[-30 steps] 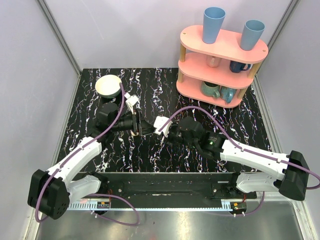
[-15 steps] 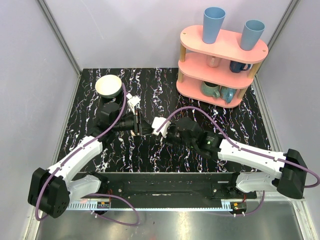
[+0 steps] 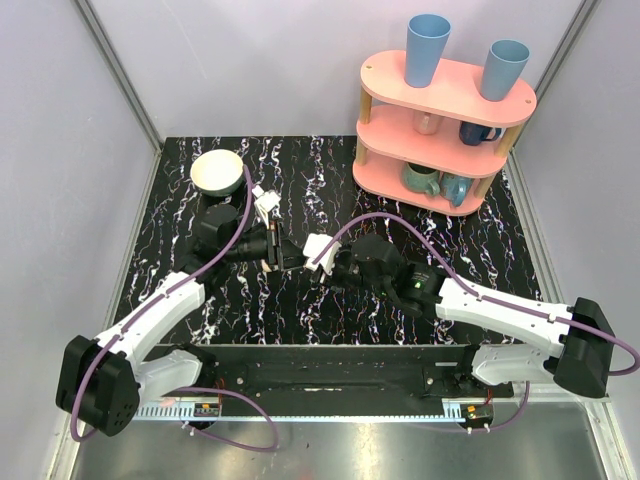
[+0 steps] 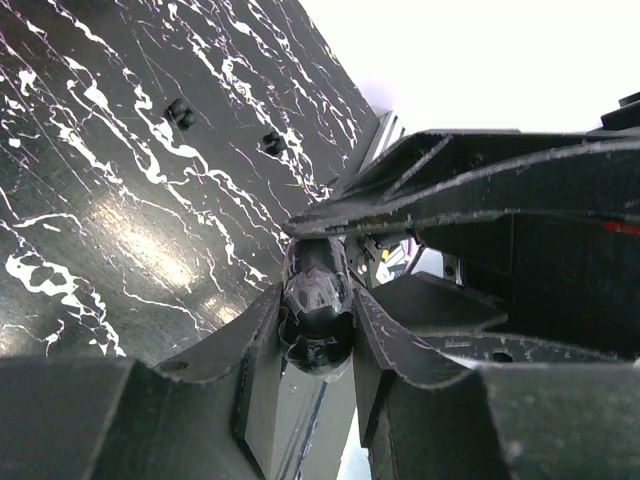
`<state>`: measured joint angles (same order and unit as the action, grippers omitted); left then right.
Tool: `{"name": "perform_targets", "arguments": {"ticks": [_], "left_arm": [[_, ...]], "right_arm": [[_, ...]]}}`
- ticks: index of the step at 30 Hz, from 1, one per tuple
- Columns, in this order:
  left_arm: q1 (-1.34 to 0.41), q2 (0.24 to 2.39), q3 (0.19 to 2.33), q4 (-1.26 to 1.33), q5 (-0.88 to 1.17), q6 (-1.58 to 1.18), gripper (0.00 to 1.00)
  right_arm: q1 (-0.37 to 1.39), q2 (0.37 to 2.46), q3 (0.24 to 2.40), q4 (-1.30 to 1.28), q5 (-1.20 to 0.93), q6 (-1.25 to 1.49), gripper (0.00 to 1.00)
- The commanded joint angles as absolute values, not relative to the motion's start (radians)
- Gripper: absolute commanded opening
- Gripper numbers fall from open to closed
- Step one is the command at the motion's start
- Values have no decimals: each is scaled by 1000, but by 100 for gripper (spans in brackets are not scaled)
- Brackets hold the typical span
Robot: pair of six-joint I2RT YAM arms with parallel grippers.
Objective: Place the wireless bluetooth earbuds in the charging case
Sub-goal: Pass from the right arm to the left, then pass from the left arm to the right
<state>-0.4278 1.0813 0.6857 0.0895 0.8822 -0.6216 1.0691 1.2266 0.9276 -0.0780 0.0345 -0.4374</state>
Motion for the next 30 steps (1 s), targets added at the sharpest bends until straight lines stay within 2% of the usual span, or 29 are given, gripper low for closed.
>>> {"name": "perform_targets", "arguments": {"ticks": [1, 4, 10, 14, 21, 30], "left_arm": [[-431, 1057, 698, 173, 914, -604, 0], [-431, 1034, 693, 166, 897, -578, 0], [-430, 927, 713, 43, 746, -387, 0], [-430, 793, 677, 73, 657, -250, 0], [-431, 511, 476, 376, 575, -218, 0], [-440, 495, 431, 505, 597, -241, 0]], "right_arm": [[1088, 1200, 971, -11, 26, -413, 63], [1088, 1180, 960, 73, 112, -341, 82], [1088, 1091, 960, 126, 258, -46, 96], [1086, 1034, 965, 109, 299, 208, 97], [1085, 965, 896, 104, 411, 818, 90], [1085, 1024, 850, 241, 282, 1127, 89]]}}
